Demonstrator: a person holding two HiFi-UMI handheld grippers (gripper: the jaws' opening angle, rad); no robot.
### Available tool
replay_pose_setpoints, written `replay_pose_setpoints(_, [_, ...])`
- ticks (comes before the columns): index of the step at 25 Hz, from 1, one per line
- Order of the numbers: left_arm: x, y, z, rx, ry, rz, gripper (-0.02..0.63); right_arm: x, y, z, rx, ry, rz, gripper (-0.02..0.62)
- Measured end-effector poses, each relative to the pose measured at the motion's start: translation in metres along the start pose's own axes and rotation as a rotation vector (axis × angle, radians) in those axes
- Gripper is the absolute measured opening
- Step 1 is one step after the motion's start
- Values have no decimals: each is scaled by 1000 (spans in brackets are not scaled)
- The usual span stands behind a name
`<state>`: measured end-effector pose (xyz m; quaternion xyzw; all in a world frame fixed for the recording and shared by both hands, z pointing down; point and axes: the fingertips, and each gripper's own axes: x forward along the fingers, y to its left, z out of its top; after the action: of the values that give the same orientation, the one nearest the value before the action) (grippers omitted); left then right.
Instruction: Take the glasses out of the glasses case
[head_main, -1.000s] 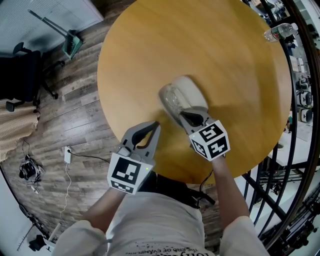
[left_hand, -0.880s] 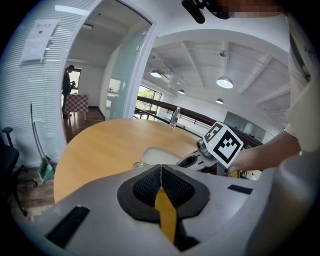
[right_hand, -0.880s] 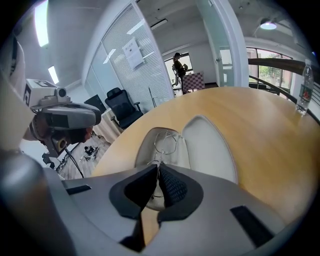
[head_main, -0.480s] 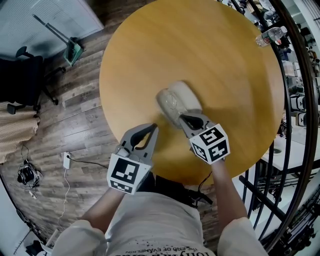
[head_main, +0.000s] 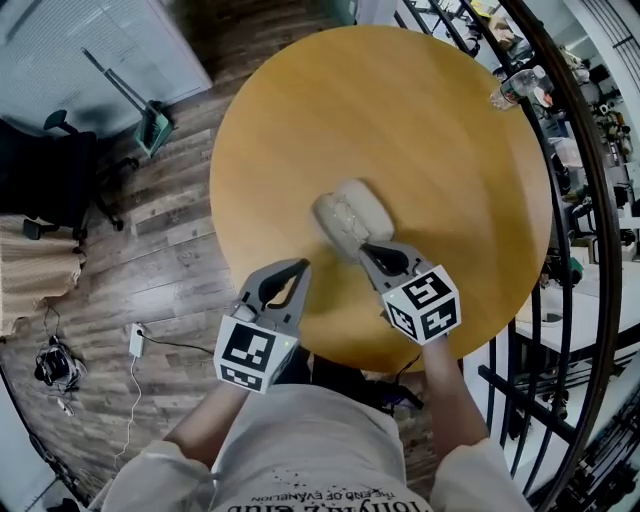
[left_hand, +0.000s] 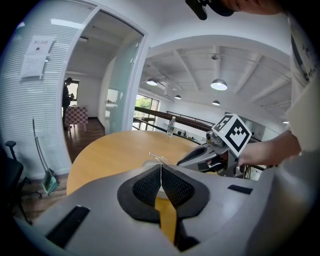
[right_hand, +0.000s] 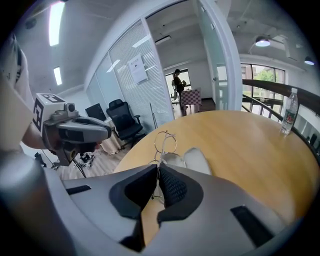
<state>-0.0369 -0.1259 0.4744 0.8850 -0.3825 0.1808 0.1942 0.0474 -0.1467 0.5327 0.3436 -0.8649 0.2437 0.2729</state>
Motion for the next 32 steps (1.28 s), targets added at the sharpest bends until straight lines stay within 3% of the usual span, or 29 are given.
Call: replay_pose_setpoints(32, [-73,-72,43,55,-113,-92,25,-166,94,53,36,-363,-113,36])
